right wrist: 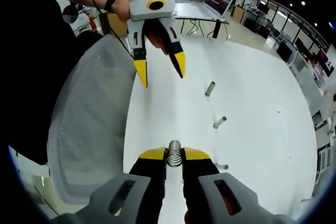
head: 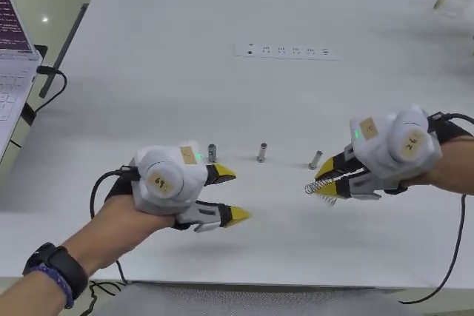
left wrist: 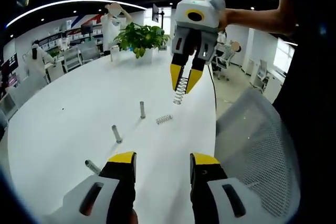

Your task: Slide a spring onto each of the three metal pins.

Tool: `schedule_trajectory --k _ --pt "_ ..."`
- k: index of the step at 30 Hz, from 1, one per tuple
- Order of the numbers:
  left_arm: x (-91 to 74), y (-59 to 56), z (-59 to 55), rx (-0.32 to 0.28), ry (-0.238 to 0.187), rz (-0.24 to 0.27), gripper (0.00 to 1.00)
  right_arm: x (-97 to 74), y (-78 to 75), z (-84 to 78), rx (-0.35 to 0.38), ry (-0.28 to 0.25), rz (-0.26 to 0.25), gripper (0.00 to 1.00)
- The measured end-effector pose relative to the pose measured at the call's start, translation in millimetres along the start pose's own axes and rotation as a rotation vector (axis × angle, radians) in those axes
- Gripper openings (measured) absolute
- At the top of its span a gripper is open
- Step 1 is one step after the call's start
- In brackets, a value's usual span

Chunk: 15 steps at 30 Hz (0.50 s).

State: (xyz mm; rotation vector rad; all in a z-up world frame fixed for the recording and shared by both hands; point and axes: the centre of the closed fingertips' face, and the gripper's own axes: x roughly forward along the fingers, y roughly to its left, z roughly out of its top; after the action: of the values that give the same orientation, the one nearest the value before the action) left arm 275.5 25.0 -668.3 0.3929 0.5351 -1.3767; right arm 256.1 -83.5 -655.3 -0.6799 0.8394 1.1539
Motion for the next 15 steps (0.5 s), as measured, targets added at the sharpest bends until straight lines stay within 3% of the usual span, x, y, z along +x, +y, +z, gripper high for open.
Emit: schedule_trajectory --k 15 --pt "-27.4 19.4 -26.2 -0.117 -0.008 0.108 0.51 7.5 -26.9 -4.2 0.034 0.017 -0.023 0.08"
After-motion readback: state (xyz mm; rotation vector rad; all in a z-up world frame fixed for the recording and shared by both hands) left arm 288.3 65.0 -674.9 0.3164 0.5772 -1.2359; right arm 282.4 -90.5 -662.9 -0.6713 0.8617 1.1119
